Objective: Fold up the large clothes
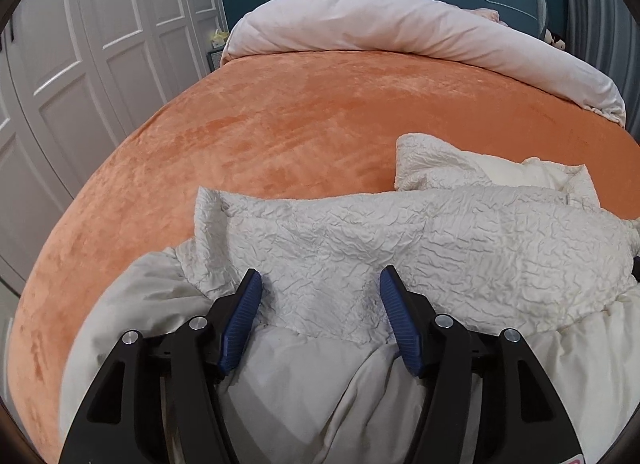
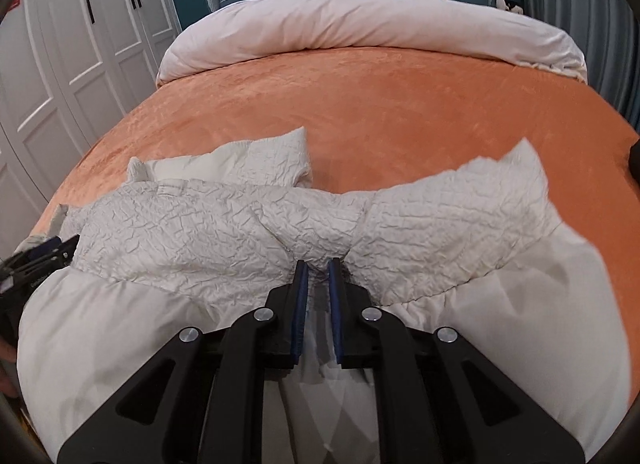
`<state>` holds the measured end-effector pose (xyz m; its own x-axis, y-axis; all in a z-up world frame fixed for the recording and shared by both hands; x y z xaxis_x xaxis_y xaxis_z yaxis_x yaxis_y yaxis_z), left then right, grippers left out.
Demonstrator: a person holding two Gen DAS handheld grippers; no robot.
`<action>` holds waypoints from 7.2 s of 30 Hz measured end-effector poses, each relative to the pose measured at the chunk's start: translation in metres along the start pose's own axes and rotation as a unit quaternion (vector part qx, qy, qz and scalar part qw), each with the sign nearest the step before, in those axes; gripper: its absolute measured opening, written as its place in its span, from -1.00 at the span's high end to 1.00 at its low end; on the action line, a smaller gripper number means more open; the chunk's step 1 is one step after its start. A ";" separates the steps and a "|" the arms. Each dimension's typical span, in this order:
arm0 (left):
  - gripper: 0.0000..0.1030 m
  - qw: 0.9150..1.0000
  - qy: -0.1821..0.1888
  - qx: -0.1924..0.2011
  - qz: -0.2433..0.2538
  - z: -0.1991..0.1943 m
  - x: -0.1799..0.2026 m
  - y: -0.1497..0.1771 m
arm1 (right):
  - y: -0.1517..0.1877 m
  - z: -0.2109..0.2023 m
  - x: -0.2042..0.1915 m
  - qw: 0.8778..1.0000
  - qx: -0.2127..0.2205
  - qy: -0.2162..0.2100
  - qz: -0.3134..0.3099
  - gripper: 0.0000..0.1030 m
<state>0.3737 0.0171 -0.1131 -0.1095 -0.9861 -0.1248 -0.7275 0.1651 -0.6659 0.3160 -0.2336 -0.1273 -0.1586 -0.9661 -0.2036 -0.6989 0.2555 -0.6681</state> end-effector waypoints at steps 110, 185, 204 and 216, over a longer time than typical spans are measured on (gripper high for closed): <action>0.94 0.934 0.333 -0.006 0.129 -0.226 0.265 0.034 | 0.124 -0.191 0.046 0.989 -0.046 -0.081 0.114 0.67; 0.02 0.981 0.191 0.018 0.026 -0.184 0.236 -0.023 | -0.026 -0.205 0.103 0.992 0.085 0.039 0.080 0.64; -0.23 0.986 0.156 0.040 0.046 -0.103 0.270 0.007 | 0.026 -0.087 0.136 0.992 0.051 0.049 0.108 0.71; -0.25 0.988 0.129 0.055 0.061 -0.085 0.279 0.013 | 0.032 -0.070 0.136 0.990 0.065 0.067 0.108 0.72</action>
<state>0.2759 -0.2575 -0.0945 -0.3714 -0.9281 -0.0279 -0.6209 0.2706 -0.7357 0.2231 -0.3597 -0.1266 -0.3906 -0.8828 -0.2610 -0.5440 0.4501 -0.7081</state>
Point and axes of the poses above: each gripper's, at about its wrist camera, not at the fingertips, and z roughly the way its jaws point, x to its right, y to its underside, the point moved 8 cm from there along z, roughly the way its jaws point, and after that the axes turned 2 degrees about -y, right-handed, at the moved point
